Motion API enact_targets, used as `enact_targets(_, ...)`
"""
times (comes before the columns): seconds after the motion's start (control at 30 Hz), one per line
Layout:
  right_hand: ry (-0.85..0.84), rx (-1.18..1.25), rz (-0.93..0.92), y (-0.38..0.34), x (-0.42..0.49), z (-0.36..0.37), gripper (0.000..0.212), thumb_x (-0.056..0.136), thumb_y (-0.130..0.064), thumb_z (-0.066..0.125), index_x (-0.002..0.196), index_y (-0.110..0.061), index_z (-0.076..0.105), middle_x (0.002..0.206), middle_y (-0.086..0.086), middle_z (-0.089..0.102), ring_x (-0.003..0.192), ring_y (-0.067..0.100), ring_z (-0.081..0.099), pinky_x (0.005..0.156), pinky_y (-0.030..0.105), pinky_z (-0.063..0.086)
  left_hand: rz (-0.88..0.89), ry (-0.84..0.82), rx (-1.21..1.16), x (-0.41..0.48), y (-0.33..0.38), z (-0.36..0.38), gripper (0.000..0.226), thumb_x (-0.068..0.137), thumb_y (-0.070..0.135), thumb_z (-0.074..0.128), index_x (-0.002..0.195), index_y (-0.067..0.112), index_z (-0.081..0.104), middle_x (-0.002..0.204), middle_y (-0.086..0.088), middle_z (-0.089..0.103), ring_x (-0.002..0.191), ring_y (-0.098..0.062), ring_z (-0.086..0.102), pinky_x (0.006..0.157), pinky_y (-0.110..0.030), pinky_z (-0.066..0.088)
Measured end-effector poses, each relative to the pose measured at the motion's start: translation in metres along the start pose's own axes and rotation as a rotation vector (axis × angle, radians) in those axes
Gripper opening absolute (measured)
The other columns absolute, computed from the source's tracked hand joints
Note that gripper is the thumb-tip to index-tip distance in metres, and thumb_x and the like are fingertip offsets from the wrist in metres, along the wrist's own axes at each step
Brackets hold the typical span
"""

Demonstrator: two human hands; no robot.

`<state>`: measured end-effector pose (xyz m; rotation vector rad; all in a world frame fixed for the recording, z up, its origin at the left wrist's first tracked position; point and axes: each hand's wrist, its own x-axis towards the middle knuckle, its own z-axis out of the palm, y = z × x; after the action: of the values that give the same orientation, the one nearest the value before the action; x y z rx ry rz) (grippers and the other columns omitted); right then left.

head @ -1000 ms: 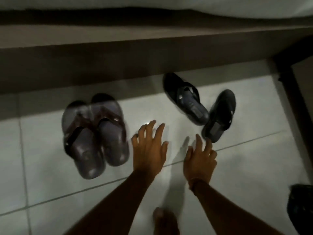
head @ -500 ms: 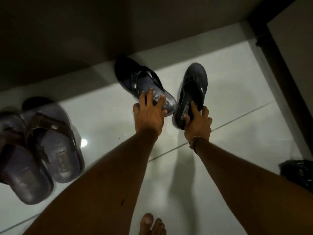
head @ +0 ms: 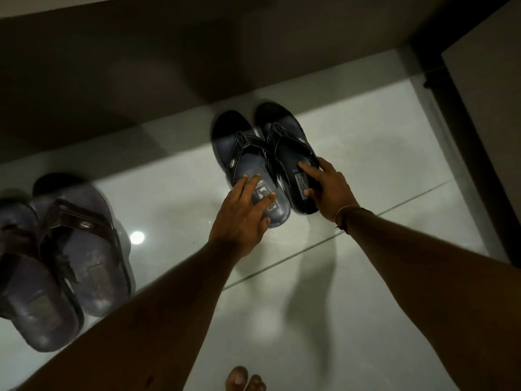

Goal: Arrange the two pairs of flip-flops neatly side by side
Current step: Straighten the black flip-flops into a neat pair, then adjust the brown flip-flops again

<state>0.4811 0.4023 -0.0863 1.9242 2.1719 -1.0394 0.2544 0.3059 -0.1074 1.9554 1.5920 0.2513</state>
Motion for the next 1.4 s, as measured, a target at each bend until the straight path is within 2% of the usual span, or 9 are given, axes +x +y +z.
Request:
enact_targets(0.33,0.052,-0.005,0.021,-0.003,-0.005,0.005,0.063,0.098,-0.005,0.057,0.154,-0.031,0.043,0.168,0.011,0.023,0.146,0.041,0.036,0.119,0.037,0.036,0.028,0.003,0.087,-0.015,0.007,0.002,0.051,0.097,0.035,0.058,0.147,0.027,0.053,0.167,-0.014,0.031,0.157,-0.035,0.021,0.125,-0.057,0.024)
enact_targets(0.43,0.333,-0.026,0.14,-0.018,-0.032,0.011,0.054,0.102,-0.019,0.051,0.151,-0.04,0.042,0.17,0.007,0.018,0.149,0.041,0.029,0.118,0.059,0.035,-0.026,0.107,0.118,-0.042,0.018,-0.008,0.044,0.096,0.035,0.056,0.139,0.03,0.057,0.163,-0.008,0.039,0.152,-0.03,0.031,0.124,-0.056,0.023)
enact_targets(0.53,0.531,-0.125,0.143,-0.054,-0.076,0.034,0.043,0.104,-0.031,0.046,0.147,-0.033,0.042,0.164,0.008,0.029,0.141,0.038,0.033,0.106,0.059,0.038,-0.061,0.18,0.065,-0.101,0.018,-0.018,0.041,0.099,0.042,0.052,0.138,0.031,0.058,0.156,-0.004,0.048,0.143,-0.028,0.043,0.114,-0.051,0.035)
enact_targets(0.7,0.202,-0.118,-0.247,-0.152,-0.135,0.115,0.039,0.101,-0.037,0.048,0.139,-0.029,0.054,0.149,0.005,0.05,0.126,0.031,0.051,0.1,0.051,0.048,-0.422,0.23,0.058,-0.234,-0.037,-0.037,0.046,0.099,0.048,0.051,0.141,0.031,0.054,0.145,-0.003,0.054,0.128,-0.031,0.051,0.1,-0.047,0.045)
enact_targets(0.8,0.013,-0.083,-0.328,-0.213,-0.148,0.164,0.038,0.103,-0.038,0.048,0.14,-0.031,0.055,0.152,0.0,0.047,0.127,0.025,0.053,0.103,0.044,0.051,-0.777,0.285,0.05,-0.297,-0.086,-0.052,0.047,0.096,0.048,0.051,0.137,0.025,0.055,0.136,-0.012,0.053,0.117,-0.041,0.052,0.093,-0.052,0.046)
enact_targets(0.9,-0.068,-0.084,-0.339,-0.26,-0.147,0.204,0.043,0.102,-0.034,0.053,0.144,-0.03,0.052,0.156,0.003,0.042,0.129,0.028,0.053,0.105,0.043,0.05,-0.982,0.345,-0.084,-0.336,-0.132,-0.065,0.05,0.095,0.047,0.061,0.14,0.03,0.048,0.137,-0.011,0.046,0.119,-0.04,0.048,0.092,-0.055,0.048)
enact_targets(1.1,-0.116,-0.047,-0.252,-0.296,-0.137,0.246,0.057,0.1,-0.035,0.06,0.153,-0.033,0.041,0.157,0.004,0.038,0.129,0.032,0.055,0.106,0.044,0.051,-0.89,0.282,-0.236,-0.343,-0.178,-0.071,0.062,0.094,0.054,0.059,0.149,0.041,0.034,0.146,-0.012,0.037,0.124,-0.038,0.047,0.09,-0.05,0.055)
enact_targets(1.23,-0.105,-0.136,-0.237,-0.3,-0.126,0.255,0.062,0.101,-0.033,0.06,0.157,-0.031,0.036,0.155,0.01,0.039,0.128,0.036,0.057,0.108,0.049,0.051,-0.846,0.255,-0.222,-0.341,-0.188,-0.075,0.07,0.098,0.049,0.059,0.159,0.035,0.029,0.145,-0.016,0.039,0.124,-0.038,0.046,0.094,-0.053,0.055)
enact_targets(1.4,-0.113,-0.117,-0.172,-0.303,-0.133,0.261,0.06,0.101,-0.029,0.06,0.155,-0.036,0.037,0.152,0.004,0.042,0.129,0.033,0.055,0.102,0.04,0.051,-0.84,0.209,-0.208,-0.35,-0.192,-0.076,0.075,0.097,0.042,0.065,0.161,0.034,0.026,0.145,-0.015,0.04,0.122,-0.035,0.047,0.097,-0.048,0.055)
